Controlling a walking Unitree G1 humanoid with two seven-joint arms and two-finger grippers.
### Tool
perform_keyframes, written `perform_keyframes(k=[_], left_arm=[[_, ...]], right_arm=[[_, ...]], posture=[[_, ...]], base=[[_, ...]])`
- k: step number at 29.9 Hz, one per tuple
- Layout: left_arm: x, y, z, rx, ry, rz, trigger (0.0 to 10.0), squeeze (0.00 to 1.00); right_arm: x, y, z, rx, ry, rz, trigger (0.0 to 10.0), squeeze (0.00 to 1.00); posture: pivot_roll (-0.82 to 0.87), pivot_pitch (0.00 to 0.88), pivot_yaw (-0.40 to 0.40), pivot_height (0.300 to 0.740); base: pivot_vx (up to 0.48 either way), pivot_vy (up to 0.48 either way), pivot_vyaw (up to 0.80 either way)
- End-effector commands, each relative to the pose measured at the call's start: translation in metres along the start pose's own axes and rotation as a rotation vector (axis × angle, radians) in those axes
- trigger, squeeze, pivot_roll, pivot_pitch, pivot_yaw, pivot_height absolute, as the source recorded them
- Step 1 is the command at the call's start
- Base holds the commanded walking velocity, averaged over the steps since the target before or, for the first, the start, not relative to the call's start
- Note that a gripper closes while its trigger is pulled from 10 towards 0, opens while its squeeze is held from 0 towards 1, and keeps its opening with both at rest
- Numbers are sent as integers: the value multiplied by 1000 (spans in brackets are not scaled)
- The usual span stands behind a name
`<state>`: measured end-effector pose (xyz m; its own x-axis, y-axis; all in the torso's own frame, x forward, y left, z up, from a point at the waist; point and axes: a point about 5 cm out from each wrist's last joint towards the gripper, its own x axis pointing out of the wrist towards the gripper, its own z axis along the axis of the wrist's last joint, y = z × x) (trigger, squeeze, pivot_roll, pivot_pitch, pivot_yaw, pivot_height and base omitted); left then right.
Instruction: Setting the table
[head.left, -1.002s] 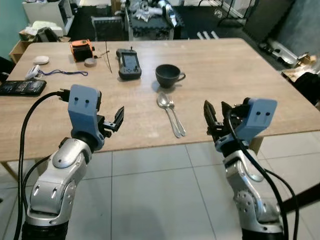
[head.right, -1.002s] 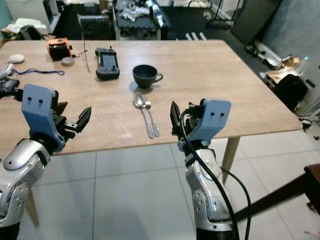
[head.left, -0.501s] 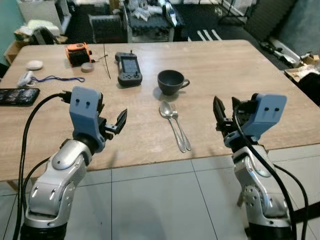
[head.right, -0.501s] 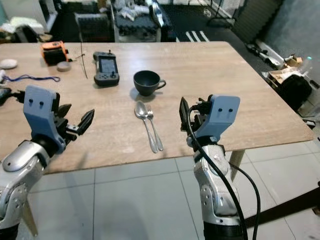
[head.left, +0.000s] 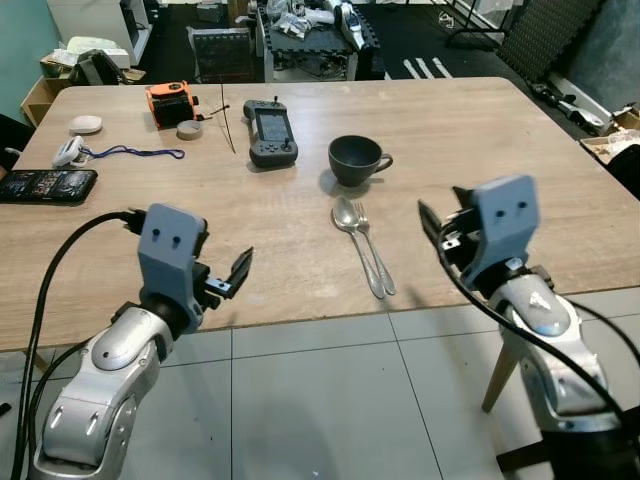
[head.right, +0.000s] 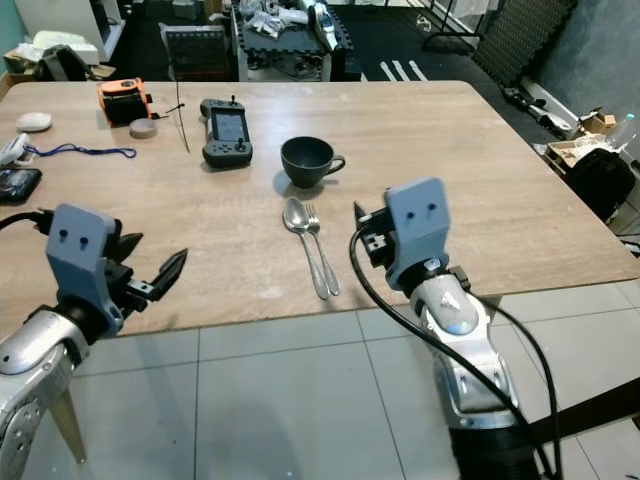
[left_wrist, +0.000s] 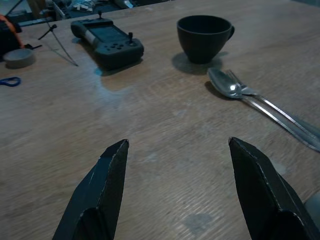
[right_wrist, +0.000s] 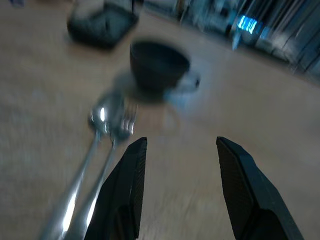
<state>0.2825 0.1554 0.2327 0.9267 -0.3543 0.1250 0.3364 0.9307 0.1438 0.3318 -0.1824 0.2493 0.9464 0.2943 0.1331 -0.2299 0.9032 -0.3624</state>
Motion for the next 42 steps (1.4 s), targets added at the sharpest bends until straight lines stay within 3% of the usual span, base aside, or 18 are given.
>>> perform_keyframes(k=[1, 4, 9, 18, 21, 32, 37, 41, 42], left_arm=[[-1, -4, 0, 2, 8, -15, 10000, 0], [1, -14, 2, -6, 5, -55, 10000, 0], [3, -19, 2, -4, 11, -73, 10000, 0], [7, -21, 1, -18, 13, -52, 10000, 0], [9, -23, -1, -26, 15, -49, 10000, 0], [15, -24, -2, -28, 12, -45, 10000, 0], [15, -22, 0, -25, 5, -39, 10000, 0], [14, -22, -2, -26, 8, -34, 10000, 0], [14, -23, -3, -26, 9, -34, 10000, 0]], right_arm=[[-1, 1, -10, 42, 58, 22, 10000, 0], [4, 5, -19, 186, 166, 127, 10000, 0], [15, 17, -17, 247, 228, 203, 10000, 0], [25, 40, 10, 233, 183, 248, 10000, 0], [27, 58, 5, 194, 202, 214, 10000, 0], [52, 83, 7, 248, 193, 119, 10000, 0], [60, 77, 4, 310, 210, 84, 10000, 0], [58, 68, -2, 297, 223, 66, 10000, 0], [55, 59, -8, 289, 239, 49, 10000, 0]], posture=[[105, 240, 43, 740], [103, 285, 25, 740], [93, 313, 4, 740], [84, 327, -10, 740], [74, 323, -13, 740], [77, 303, -2, 740], [81, 296, -7, 740], [77, 295, -9, 740], [81, 294, -10, 740]], base=[[0, 0, 0], [0, 0, 0], [0, 0, 0], [0, 0, 0], [0, 0, 0], [0, 0, 0], [0, 0, 0], [0, 0, 0], [0, 0, 0]])
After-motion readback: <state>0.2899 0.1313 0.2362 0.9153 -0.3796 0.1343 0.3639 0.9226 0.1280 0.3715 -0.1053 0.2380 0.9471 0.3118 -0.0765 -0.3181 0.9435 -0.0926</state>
